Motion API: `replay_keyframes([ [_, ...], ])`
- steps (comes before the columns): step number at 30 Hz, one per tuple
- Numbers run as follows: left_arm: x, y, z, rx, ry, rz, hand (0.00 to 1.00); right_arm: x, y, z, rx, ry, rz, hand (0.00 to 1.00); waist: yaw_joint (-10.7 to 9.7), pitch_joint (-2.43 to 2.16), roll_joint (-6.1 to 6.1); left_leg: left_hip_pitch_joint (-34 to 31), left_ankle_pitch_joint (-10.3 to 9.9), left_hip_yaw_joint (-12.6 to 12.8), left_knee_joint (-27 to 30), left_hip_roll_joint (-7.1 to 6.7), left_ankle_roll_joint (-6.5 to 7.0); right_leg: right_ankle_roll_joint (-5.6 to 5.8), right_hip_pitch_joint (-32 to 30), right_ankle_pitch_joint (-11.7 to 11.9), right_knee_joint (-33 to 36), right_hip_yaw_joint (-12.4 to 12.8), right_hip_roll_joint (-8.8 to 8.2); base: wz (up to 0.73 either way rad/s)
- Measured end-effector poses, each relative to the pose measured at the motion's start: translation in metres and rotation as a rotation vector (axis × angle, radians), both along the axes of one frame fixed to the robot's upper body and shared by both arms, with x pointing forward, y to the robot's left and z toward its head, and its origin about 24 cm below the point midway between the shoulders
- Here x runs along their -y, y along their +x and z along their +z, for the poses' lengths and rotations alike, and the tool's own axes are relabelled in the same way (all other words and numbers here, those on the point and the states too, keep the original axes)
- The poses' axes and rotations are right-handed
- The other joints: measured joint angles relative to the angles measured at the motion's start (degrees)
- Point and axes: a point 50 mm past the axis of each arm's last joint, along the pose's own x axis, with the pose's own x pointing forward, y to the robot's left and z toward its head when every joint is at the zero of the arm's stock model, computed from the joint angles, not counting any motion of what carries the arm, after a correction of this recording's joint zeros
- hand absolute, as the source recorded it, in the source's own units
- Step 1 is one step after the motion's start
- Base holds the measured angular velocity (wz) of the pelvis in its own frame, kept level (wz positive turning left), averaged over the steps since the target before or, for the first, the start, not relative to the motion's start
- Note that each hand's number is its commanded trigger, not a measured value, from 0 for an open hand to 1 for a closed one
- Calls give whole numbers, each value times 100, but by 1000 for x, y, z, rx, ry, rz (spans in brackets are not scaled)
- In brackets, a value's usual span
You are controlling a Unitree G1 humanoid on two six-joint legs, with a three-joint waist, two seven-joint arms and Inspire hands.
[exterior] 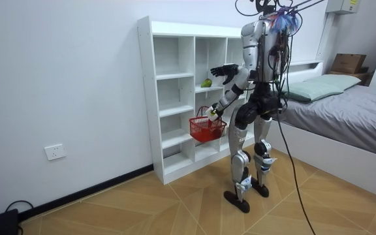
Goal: Collect fruits from the closet
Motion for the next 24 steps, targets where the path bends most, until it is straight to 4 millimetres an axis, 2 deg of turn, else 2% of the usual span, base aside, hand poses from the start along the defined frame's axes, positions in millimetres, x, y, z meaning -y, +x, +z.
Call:
replay_keyframes([
  [4, -4, -3, -1, -10, 29, -16, 100, 2, 7, 8, 35, 0, -12, 0, 110, 48, -150, 88, -1, 3, -10, -3, 1, 3, 86, -2, -8, -1, -1, 0],
  [8, -9, -10, -3, -29, 38, -3, 100, 4, 14, 16, 68, 1, -18, 0, 122, 16, -253, 56, -2, -62, 2, -14, 2, 5, 100, -3, -12, -36, -7, 7],
  [12, -14, -18, -5, -61, 40, 6, 100, 3, 18, 20, 83, 4, -15, 0, 145, 24, -253, 42, -2, -117, 24, -16, 1, 5, 118, -3, -11, -119, -8, 7],
  [19, -14, -19, -6, -81, 50, 1, 100, 3, 19, 21, 85, 12, -16, 0, 206, 29, -275, -5, 0, -190, 45, -25, -1, 8, 130, -5, -7, -168, -11, 6],
  [24, -14, -19, -6, -84, 51, -2, 100, 2, 27, 27, 108, 5, -22, 0, 206, 68, -348, -77, 0, -232, 91, -35, 0, 10, 96, -8, -10, -185, -14, 3],
])
